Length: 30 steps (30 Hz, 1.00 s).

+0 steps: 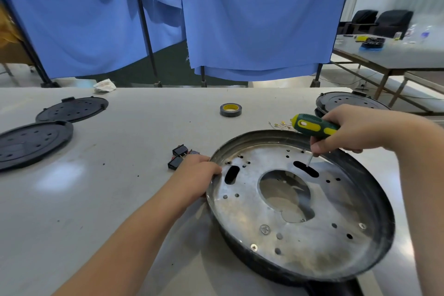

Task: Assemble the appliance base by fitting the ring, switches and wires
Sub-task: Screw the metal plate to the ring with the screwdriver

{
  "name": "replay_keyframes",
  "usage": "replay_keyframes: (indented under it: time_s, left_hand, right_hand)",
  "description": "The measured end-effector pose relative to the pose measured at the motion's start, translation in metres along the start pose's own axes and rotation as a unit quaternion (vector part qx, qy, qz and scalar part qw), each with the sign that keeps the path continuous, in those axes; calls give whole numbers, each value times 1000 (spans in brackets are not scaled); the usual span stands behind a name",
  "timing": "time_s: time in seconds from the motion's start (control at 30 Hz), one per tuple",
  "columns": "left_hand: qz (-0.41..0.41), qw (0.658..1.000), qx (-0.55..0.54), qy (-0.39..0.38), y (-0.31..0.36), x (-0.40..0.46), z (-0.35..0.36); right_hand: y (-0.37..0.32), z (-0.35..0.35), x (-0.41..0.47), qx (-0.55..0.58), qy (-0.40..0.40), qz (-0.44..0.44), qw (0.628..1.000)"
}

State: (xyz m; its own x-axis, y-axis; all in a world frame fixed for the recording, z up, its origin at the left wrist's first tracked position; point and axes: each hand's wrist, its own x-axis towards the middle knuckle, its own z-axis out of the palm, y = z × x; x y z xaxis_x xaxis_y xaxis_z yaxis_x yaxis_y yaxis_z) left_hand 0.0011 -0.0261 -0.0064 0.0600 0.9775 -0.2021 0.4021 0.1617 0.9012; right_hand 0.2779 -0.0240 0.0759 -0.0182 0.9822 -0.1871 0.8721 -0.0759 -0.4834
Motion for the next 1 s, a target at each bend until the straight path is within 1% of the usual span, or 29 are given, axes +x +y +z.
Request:
replay_keyframes:
  time_s: [0.17, 0.3, 0.43, 0.53, 0.67, 0.8, 1.0]
  left_hand:
    - [20, 999, -14, 25, 0, 3, -4]
    - [9, 999, -27, 38, 0, 5, -6]
    - [-3, 998, -53, 45, -1, 7, -5]
    - [1, 997, -60, 49, 0, 6, -6]
    - [32, 997, -52, 52, 1, 2, -5]
    - [71, 993, -65, 66, 4, -2, -3]
    - [134, 980, -95, 114, 10, -9, -4]
  right_hand:
    - [-1, -2, -1, 4, 9, -9, 1000]
    - [-2, -3, -2, 5, 14, -12, 1000]
    - [-1, -3, -2, 1, 36, -19, 999]
    - [-1, -4, -2, 3, 45, -24, 999]
    - [0, -5, -3, 4, 42, -23, 999]
    - [-2, -4, -4, 4, 58, -27, 998]
    - [-20, -5, -11, 19, 106, -84, 991]
